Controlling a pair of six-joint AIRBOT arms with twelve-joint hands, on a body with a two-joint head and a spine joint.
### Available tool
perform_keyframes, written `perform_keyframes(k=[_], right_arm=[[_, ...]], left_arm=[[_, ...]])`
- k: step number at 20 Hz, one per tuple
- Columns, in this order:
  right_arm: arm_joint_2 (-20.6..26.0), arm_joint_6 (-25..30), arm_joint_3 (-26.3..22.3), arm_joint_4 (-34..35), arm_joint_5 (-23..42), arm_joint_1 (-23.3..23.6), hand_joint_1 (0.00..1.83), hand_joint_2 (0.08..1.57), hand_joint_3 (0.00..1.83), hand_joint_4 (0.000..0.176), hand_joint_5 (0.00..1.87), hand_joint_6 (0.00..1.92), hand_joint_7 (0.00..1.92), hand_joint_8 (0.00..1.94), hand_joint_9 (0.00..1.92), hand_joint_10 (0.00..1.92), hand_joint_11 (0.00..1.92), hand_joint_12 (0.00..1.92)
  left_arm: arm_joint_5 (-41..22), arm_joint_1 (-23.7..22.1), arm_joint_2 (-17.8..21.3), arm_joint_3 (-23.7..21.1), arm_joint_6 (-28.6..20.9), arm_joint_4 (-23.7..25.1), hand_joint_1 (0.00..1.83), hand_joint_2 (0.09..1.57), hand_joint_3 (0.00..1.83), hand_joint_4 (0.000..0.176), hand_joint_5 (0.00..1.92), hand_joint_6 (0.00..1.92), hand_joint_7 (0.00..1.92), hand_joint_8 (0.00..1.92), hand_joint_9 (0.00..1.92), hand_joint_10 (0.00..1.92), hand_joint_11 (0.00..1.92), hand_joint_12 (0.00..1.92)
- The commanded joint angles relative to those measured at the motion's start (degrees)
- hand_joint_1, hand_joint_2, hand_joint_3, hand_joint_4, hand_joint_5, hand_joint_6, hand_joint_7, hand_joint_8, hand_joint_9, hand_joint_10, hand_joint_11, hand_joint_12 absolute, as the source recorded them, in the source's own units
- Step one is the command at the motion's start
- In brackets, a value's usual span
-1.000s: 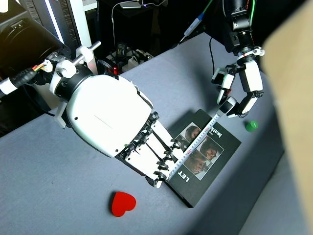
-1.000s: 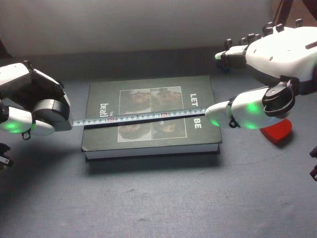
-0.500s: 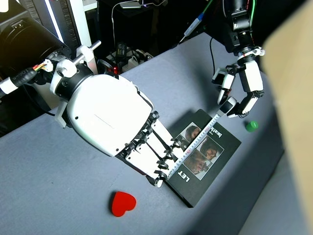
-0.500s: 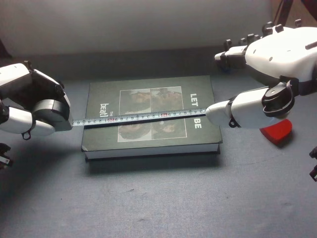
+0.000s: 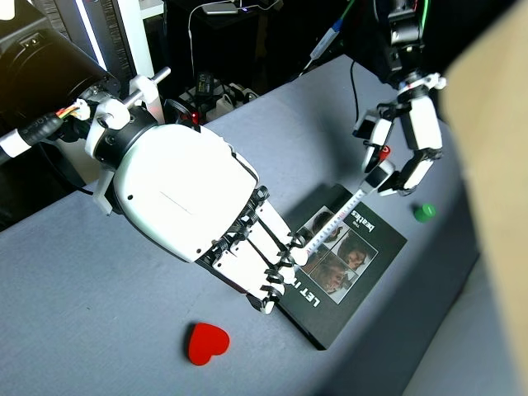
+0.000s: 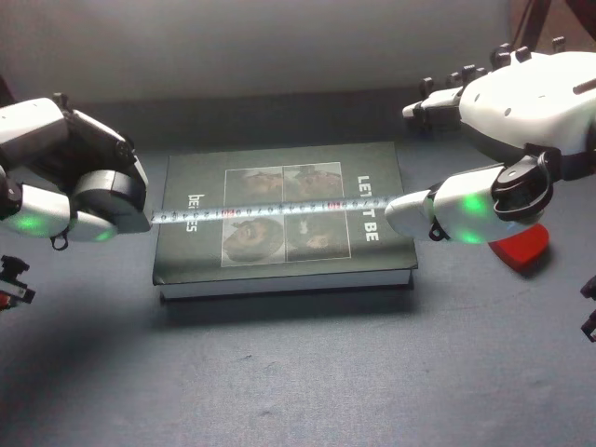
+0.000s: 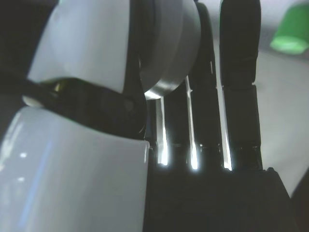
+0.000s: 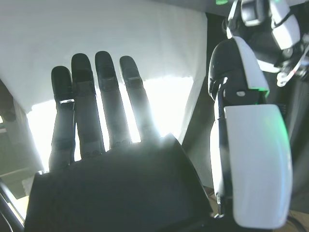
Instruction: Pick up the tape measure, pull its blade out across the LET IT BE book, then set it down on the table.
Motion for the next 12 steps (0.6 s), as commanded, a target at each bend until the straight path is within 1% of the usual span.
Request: perform_keyframes(k=[1,4,7,9,11,12], right_arm=[[0.2,0.3,-0.3,-3.9,0.2,0.7,0.29,1.07,0.00,0.000,0.31,0.02,0.39,0.01,0.40,0.01,0.06,0.87],[0.2,0.3,-0.4,-4.0,0.2,0.7,0.29,1.08,0.00,0.000,0.31,0.00,0.39,0.00,0.40,0.00,0.06,0.87],[0.2,0.3,-0.5,-4.0,0.2,0.6,0.29,1.08,0.00,0.000,0.29,0.00,0.38,0.00,0.40,0.00,0.06,0.87],[0.2,0.3,-0.6,-4.0,0.2,0.5,0.29,1.08,0.00,0.000,0.29,0.00,0.38,0.00,0.40,0.00,0.06,0.87],[0.2,0.3,-0.7,-4.0,0.1,0.4,0.29,1.08,0.00,0.000,0.28,0.00,0.38,0.00,0.40,0.00,0.06,0.87],[0.2,0.3,-0.7,-4.0,0.1,0.4,0.29,1.08,0.00,0.000,0.28,0.00,0.38,0.00,0.40,0.00,0.06,0.87]], left_arm=[[-5.2,-0.9,0.8,-0.4,-0.5,-0.9,1.38,1.10,0.00,0.000,0.93,0.91,0.91,1.00,1.04,1.11,1.05,0.92],[-3.3,-1.5,3.6,-3.4,-0.5,-0.5,1.38,1.11,0.00,0.000,0.95,0.89,0.88,1.04,1.01,1.18,1.04,0.96],[-1.1,-1.5,7.6,-7.7,-0.2,-0.5,1.38,1.11,0.00,0.000,0.96,0.88,0.87,1.05,1.03,1.14,1.03,0.95],[-0.5,-1.5,9.4,-9.9,0.6,-1.2,1.38,1.10,0.00,0.000,0.98,0.84,0.89,1.03,1.03,1.14,1.03,0.95],[-0.3,-1.1,10.7,-12.6,3.8,-5.7,1.38,1.10,0.00,0.000,0.97,0.86,0.90,1.00,1.03,1.14,1.04,0.95],[-1.1,-0.4,11.0,-13.8,5.9,-8.9,1.38,1.10,0.00,0.000,0.97,0.87,0.90,1.00,1.04,1.12,1.04,0.95]])
